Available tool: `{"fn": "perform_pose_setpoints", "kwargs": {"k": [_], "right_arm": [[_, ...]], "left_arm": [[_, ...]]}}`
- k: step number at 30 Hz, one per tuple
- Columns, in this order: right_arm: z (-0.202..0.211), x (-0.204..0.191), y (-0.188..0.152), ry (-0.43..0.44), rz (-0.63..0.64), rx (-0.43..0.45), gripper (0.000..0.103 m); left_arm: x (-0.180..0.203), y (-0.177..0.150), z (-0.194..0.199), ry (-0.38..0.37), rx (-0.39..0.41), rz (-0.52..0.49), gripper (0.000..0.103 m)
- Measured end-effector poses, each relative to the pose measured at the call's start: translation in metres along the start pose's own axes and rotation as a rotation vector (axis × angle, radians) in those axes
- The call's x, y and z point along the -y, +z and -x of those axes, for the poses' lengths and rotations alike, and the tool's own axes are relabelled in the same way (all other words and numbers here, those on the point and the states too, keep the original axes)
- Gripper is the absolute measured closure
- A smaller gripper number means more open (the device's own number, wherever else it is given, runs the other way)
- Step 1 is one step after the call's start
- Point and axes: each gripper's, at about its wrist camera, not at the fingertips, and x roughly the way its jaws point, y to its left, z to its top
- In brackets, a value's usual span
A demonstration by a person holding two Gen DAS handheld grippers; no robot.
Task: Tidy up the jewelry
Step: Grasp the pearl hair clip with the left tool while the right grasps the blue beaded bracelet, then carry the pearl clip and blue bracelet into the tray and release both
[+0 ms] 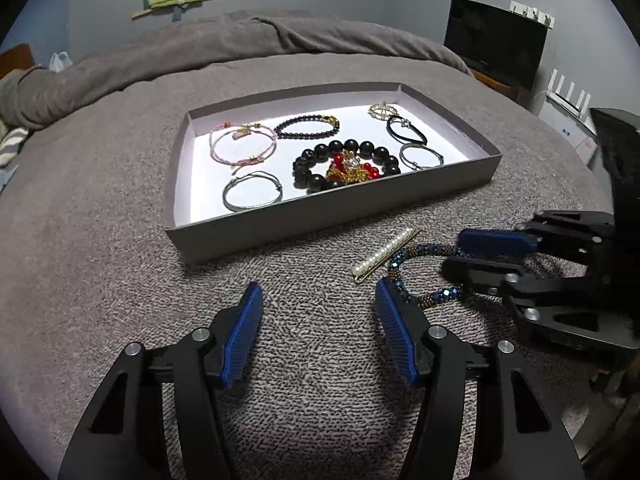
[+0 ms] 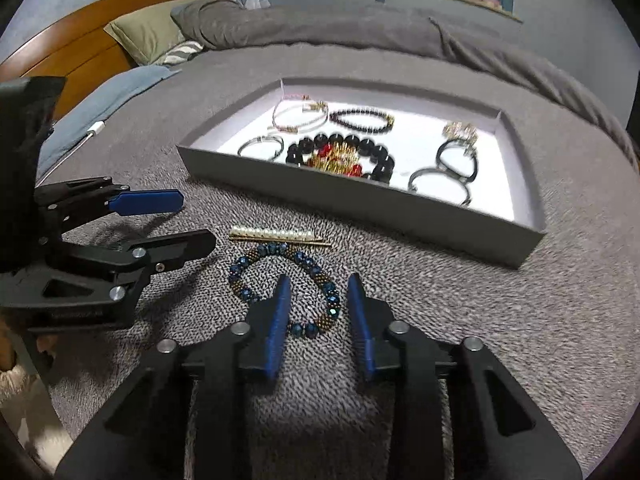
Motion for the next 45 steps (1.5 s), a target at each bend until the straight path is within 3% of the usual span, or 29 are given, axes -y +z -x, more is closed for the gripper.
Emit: {"fn": "perform_pose_setpoints", "kwargs": {"k": [2, 5, 11, 17, 22, 27, 36, 37, 39, 45], "right_arm": [[-0.002, -0.001, 0.0, -0.001, 0.01, -0.008, 0.077], [-0.001, 0.0, 0.0, -0.008, 0.011, -0.015, 0.096], [0.014, 0.014, -0.006, -0.012, -0.049, 0.001, 0.096], [0.029, 0.035, -0.013, -0.028, -0.105, 0.007, 0.096], [0.037, 0.042, -0.016, -0.031, -0.115, 0.009, 0.096], [0.044, 0.048, -0.019, -0.05, -0.114, 0.015, 0.096], [0.044, 0.063, -0.022, -0.051, -0.16, 0.017, 0.096], [0.046, 0.062, -0.022, -0.049, -0.158, 0.023, 0.096], [0.051, 0.06, -0.021, -0.046, -0.15, 0.046, 0.096], [0.068, 0.05, -0.009, -0.024, -0.125, 0.112, 0.096]], "left_arm": [[0.001, 0.0, -0.003, -0.013, -0.009, -0.003, 0.049], [0.002, 0.001, -0.006, -0.024, -0.012, -0.008, 0.052], [0.012, 0.008, -0.013, -0.069, -0.014, -0.042, 0.062], [0.033, 0.02, -0.022, -0.119, -0.016, -0.127, 0.063], [0.041, 0.021, -0.033, -0.113, -0.048, -0.146, 0.069], [0.042, 0.017, -0.025, -0.157, -0.069, -0.15, 0.077], [0.052, 0.023, -0.034, -0.113, -0.058, -0.18, 0.077], [0.053, 0.022, -0.034, -0.108, -0.056, -0.185, 0.078], [0.052, 0.02, -0.031, -0.137, -0.058, -0.177, 0.094], [0.047, 0.022, -0.006, -0.142, 0.0, -0.161, 0.094]]}}
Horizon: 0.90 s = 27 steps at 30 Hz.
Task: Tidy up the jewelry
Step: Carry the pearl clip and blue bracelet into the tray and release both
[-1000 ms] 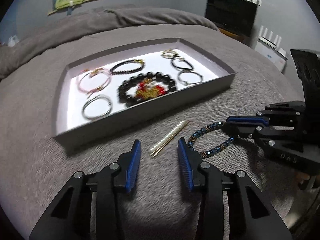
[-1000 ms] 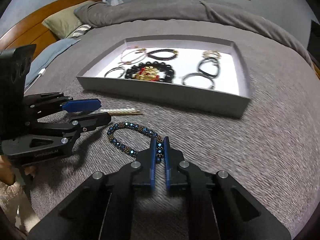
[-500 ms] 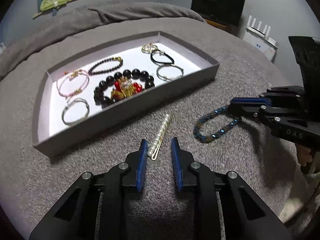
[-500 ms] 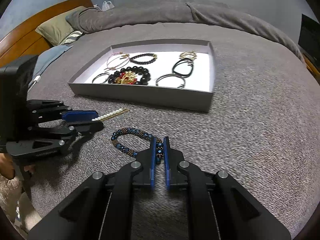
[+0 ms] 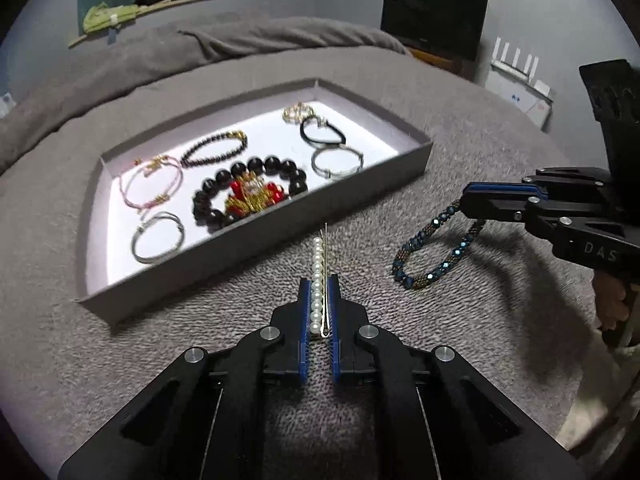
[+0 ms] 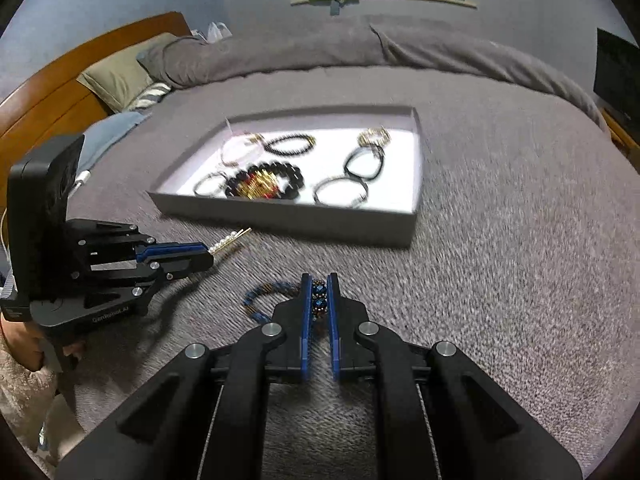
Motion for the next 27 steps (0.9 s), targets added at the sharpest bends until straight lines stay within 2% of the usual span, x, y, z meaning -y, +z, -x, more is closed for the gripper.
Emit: {"fn": "perform_pose_setpoints", "kwargs": {"k": [6, 14, 21, 27], "right_arm": [[0.02, -0.003, 0.02, 0.005, 0.009, 0.067, 0.096], [0.029, 0.009, 0.061, -0.037, -0.004, 0.156, 0.096], [0.008, 0.025, 0.083, -0.045, -0.05, 0.161, 0.096], [-0.023, 0.039, 0.09, -0.05, -0.09, 0.113, 0.096]], "left_arm": [[-0.01, 0.011, 0.027, 0.008, 0.053, 0.024, 0.094], [-0.032, 0.046, 0.026, 0.022, 0.061, 0.056, 0.094], [-0.033, 0.093, -0.012, 0.028, 0.03, 0.023, 0.094], [-0.028, 0.121, -0.065, 0.04, -0.056, 0.008, 0.094]]}}
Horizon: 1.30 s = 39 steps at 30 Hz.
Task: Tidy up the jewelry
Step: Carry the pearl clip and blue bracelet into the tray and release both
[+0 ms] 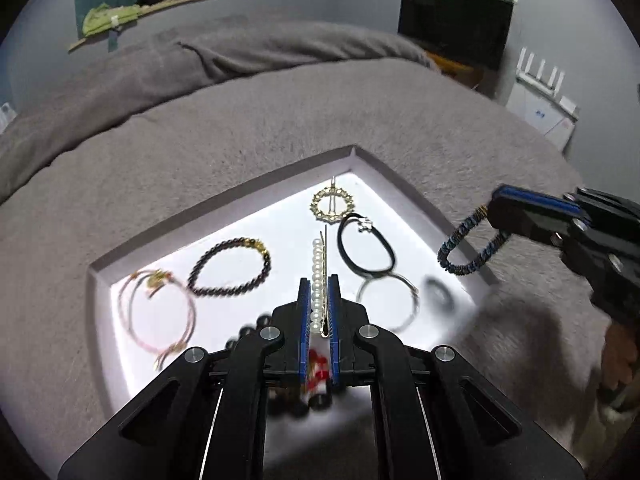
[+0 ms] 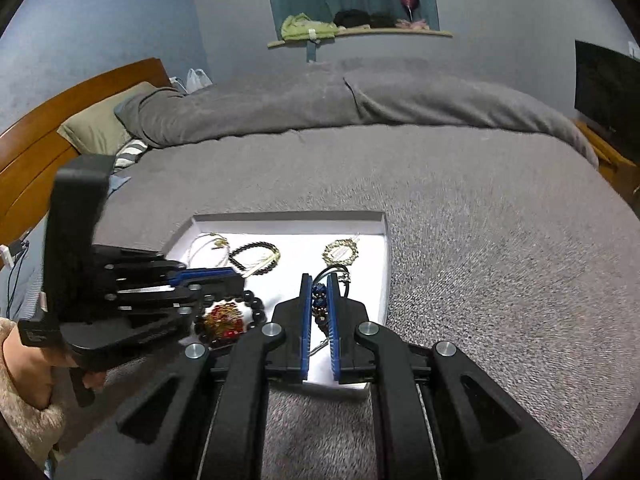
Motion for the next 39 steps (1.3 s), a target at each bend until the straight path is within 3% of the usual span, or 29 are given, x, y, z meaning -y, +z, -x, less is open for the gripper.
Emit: {"fn": "perform_pose_setpoints", "kwargs": {"k": [7, 14, 17, 23, 26, 30, 32, 34, 39], "right_arm": [[-0.027, 0.019, -0.01, -0.016, -0.054, -0.068, 0.096], [-0.04, 0.022, -0.019, -0.046, -0.037, -0.109, 0.096], [-0.046, 0.017, -0.021, -0.044, -0.027, -0.13, 0.096], [-0.055, 0.012, -0.026, -0.043, -0.018, -0.156, 0.096], [-0.057, 0.011, -0.026, -0.05, -0.012, -0.149, 0.096], [-0.057, 0.008, -0.025, -0.056, -0.004, -0.14, 0.094], [-0.053, 0.009, -0.023, -0.047, -0.012, -0.126, 0.085], [-0.042, 0.01, -0.02, -0.041, -0.024, -0.091, 0.064], [-0.022, 0.019, -0.016, -0.043, -0.054, -0.055, 0.063]], "left_arm": [[-0.007, 0.008, -0.042, 0.001, -0.085, 0.042, 0.094], [-0.01, 0.003, -0.049, -0.007, -0.094, 0.045, 0.093], [-0.01, 0.002, -0.047, 0.007, -0.083, 0.049, 0.077], [-0.012, -0.005, -0.037, 0.021, -0.061, 0.057, 0.075], [-0.012, -0.012, -0.025, 0.033, -0.035, 0.057, 0.065], [-0.011, -0.021, -0.009, 0.025, -0.003, 0.066, 0.06], [-0.011, -0.027, -0.002, 0.022, 0.001, 0.071, 0.058], [-0.011, -0.031, 0.004, 0.033, 0.011, 0.07, 0.057], [-0.013, -0.045, 0.025, 0.052, 0.041, 0.087, 0.057]]}}
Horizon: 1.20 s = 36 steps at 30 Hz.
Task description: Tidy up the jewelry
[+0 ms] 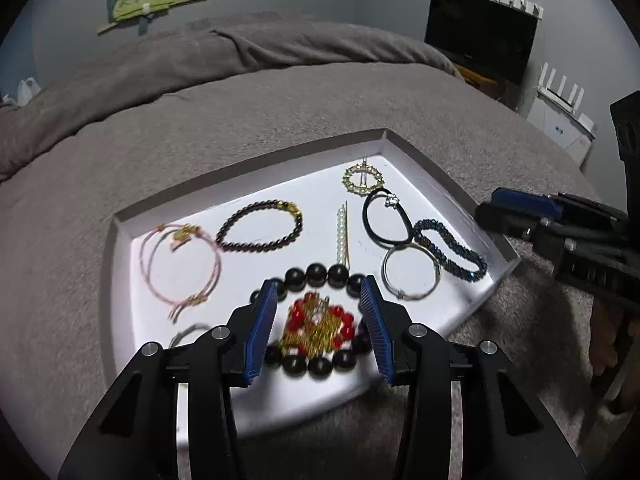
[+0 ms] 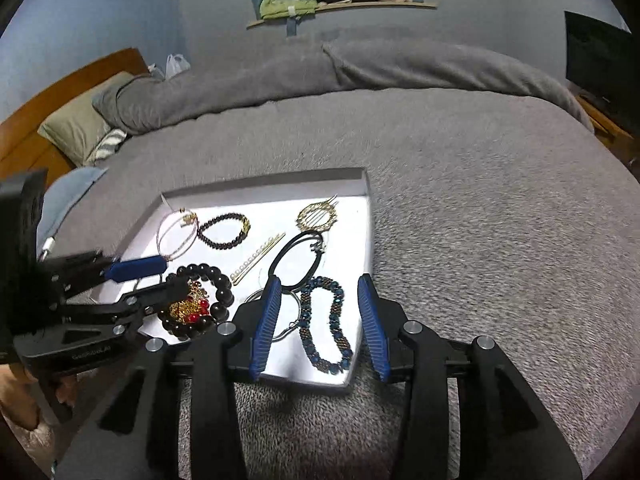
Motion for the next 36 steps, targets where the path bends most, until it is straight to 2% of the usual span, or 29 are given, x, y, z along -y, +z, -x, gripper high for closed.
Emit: {"fn": "perform_pose_setpoints", "kwargs": {"k": [11, 17, 20, 22, 24, 26, 29, 31, 34, 36], "right_arm": [[0.049, 0.013, -0.013, -0.021, -0.049, 0.025, 0.063], [0.075, 0.001, -0.027, -0.019, -0.01, 0.027, 0.063], [0.081, -0.005, -0.035, -0.014, 0.004, 0.01, 0.063], [0.082, -0.01, -0.042, -0.008, 0.008, -0.006, 0.063], [0.08, -0.015, -0.048, -0.009, 0.015, -0.023, 0.063], [0.076, -0.022, -0.055, -0.004, 0.021, -0.042, 0.062], [0.073, -0.031, -0.059, -0.002, 0.026, -0.048, 0.048], [0.075, -0.036, -0.061, -0.016, 0.04, -0.035, 0.031], [0.08, -0.041, -0.063, -0.029, 0.06, -0.01, 0.013], [0.084, -0.044, -0.063, -0.044, 0.071, 0.011, 0.006]], "left_arm": [[-0.005, -0.025, 0.048, 0.051, 0.047, 0.01, 0.057], [-0.006, -0.041, 0.074, 0.049, 0.064, 0.039, 0.057], [-0.001, -0.053, 0.084, 0.08, 0.06, 0.038, 0.057], [-0.001, -0.059, 0.09, 0.08, 0.066, 0.052, 0.051], [0.0, -0.064, 0.097, 0.11, 0.077, 0.073, 0.03], [0.003, -0.069, 0.103, 0.128, 0.098, 0.087, 0.026], [0.006, -0.071, 0.105, 0.151, 0.099, 0.106, 0.023], [0.007, -0.074, 0.106, 0.177, 0.105, 0.122, 0.019], [0.009, -0.077, 0.109, 0.197, 0.118, 0.14, 0.015], [0.011, -0.078, 0.113, 0.21, 0.132, 0.15, 0.013]]}}
